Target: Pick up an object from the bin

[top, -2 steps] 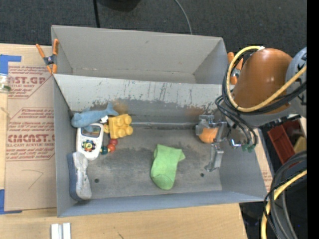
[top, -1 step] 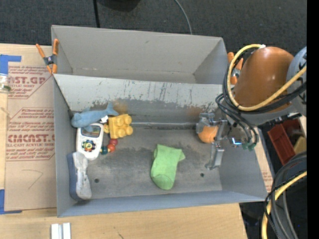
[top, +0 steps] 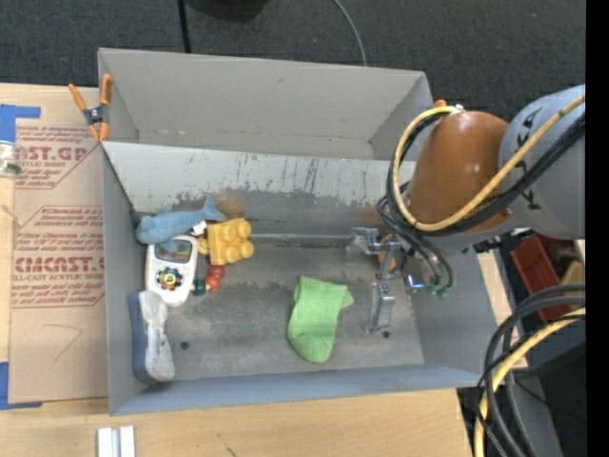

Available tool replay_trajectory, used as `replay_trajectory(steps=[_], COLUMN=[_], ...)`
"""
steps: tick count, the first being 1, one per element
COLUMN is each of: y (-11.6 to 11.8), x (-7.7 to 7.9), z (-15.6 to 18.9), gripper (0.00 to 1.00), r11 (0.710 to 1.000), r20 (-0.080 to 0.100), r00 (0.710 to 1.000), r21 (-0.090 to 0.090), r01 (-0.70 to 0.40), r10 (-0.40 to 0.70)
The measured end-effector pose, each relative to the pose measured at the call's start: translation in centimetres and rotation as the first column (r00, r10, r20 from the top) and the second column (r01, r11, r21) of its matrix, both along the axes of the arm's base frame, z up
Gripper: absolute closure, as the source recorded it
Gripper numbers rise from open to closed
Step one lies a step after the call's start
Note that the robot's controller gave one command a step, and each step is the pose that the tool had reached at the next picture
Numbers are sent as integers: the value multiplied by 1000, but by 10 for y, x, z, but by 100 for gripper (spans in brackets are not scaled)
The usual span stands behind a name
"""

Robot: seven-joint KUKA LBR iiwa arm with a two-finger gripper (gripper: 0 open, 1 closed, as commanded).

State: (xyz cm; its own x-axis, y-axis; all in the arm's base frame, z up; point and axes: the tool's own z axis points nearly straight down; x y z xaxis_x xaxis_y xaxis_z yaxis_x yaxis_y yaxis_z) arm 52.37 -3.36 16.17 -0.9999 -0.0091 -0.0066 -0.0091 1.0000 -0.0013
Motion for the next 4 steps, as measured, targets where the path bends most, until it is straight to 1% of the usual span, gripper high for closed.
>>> replay_trajectory(steps=[1, 2, 3, 4], y=[15, 32, 37, 40], x=[6, -3, -3, -8], z=[-57, -80, -77, -81], gripper=[0, 0, 0, 0], r11=[992, 995, 999, 996], r20=[-2, -10, -6, -6], r00=[992, 995, 999, 996], r21=[1, 2, 2, 3], r01=[-128, -100, -53, -88], r10=[128, 100, 53, 88])
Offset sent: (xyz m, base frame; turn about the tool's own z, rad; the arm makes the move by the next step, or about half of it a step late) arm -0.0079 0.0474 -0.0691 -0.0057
